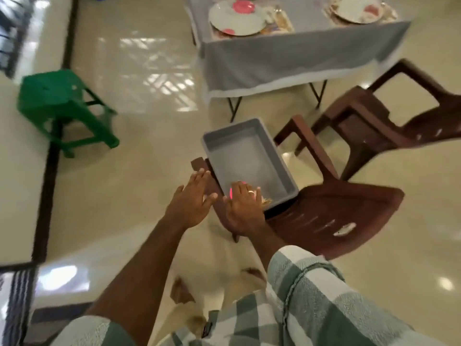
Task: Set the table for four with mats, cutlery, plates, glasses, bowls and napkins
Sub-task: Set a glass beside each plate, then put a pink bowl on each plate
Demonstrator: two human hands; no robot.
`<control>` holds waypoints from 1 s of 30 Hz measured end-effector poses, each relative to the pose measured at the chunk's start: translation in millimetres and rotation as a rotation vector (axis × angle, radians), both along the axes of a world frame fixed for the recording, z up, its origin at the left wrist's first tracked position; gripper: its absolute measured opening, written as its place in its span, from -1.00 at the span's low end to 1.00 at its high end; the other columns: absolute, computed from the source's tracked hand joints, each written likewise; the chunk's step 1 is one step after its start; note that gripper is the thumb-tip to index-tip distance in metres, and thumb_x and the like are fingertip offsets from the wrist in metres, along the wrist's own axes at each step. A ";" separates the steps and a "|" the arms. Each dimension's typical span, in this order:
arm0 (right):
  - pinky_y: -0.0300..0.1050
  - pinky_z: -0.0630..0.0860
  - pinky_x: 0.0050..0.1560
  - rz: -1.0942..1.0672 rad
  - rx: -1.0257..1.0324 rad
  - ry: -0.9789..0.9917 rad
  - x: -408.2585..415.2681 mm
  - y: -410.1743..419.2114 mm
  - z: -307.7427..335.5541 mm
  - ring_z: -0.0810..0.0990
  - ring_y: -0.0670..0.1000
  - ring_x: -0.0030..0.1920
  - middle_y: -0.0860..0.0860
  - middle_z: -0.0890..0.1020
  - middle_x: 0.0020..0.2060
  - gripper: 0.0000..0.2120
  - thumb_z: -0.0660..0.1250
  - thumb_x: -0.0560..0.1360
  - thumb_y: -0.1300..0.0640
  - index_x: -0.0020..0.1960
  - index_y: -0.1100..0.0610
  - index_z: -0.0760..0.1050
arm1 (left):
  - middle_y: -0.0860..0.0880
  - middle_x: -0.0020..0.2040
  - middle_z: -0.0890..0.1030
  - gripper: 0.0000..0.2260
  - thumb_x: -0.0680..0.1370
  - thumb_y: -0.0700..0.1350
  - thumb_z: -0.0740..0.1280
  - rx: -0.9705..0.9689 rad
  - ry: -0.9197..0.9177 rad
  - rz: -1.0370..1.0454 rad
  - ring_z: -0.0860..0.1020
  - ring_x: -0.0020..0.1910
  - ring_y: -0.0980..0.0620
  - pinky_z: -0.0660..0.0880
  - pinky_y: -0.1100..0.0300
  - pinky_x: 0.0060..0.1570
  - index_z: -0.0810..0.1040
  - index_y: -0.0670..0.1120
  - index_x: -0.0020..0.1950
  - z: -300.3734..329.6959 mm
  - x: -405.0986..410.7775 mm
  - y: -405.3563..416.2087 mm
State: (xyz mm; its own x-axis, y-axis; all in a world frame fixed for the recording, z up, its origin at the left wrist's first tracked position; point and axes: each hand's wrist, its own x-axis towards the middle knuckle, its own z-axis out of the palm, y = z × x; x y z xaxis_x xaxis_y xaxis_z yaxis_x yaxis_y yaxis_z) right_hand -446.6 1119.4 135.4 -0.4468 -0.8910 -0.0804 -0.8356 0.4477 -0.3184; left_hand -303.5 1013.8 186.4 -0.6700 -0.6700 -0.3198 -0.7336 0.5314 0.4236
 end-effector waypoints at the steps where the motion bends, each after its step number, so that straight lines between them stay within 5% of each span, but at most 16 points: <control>1: 0.32 0.31 0.36 -0.058 0.012 0.007 4.1 5.5 -0.3 0.48 0.19 0.29 0.11 0.54 0.27 -0.50 0.02 0.60 -0.13 0.37 0.14 0.40 | 0.01 0.66 -0.06 -0.36 0.68 0.19 0.09 0.025 -0.003 -0.050 -0.08 0.63 0.04 0.12 -0.17 0.54 -0.05 0.00 0.66 -5.6 1.1 -2.0; 14: 0.25 0.29 0.40 -0.685 0.108 -0.012 32.8 6.0 -45.0 0.46 0.13 0.31 0.06 0.53 0.26 -0.52 0.01 0.57 -0.12 0.37 0.08 0.37 | -0.06 0.66 0.05 -0.38 0.68 0.14 0.12 0.030 -0.082 -0.766 0.00 0.63 -0.01 0.09 -0.09 0.52 0.02 -0.09 0.65 -44.2 -57.0 -74.2; 21: 0.25 0.22 0.45 -0.770 0.171 -0.187 19.4 -63.4 -85.4 0.41 0.14 0.35 0.06 0.49 0.30 -0.52 0.10 0.57 -0.09 0.43 0.08 0.31 | -0.03 0.66 0.00 -0.35 0.65 0.23 0.01 0.057 -0.132 -0.933 -0.04 0.64 -0.02 0.09 -0.18 0.56 -0.03 -0.05 0.66 -73.2 -91.5 -135.2; 30: 0.20 0.30 0.45 -0.995 0.179 -0.290 4.0 -98.0 -116.6 0.43 0.14 0.35 0.06 0.48 0.33 -0.50 0.24 0.55 -0.02 0.44 0.09 0.29 | -0.03 0.66 0.01 -0.40 0.69 0.14 0.10 0.132 -0.215 -1.102 -0.02 0.63 -0.03 0.06 -0.13 0.57 -0.01 -0.04 0.65 -127.3 -162.2 -164.9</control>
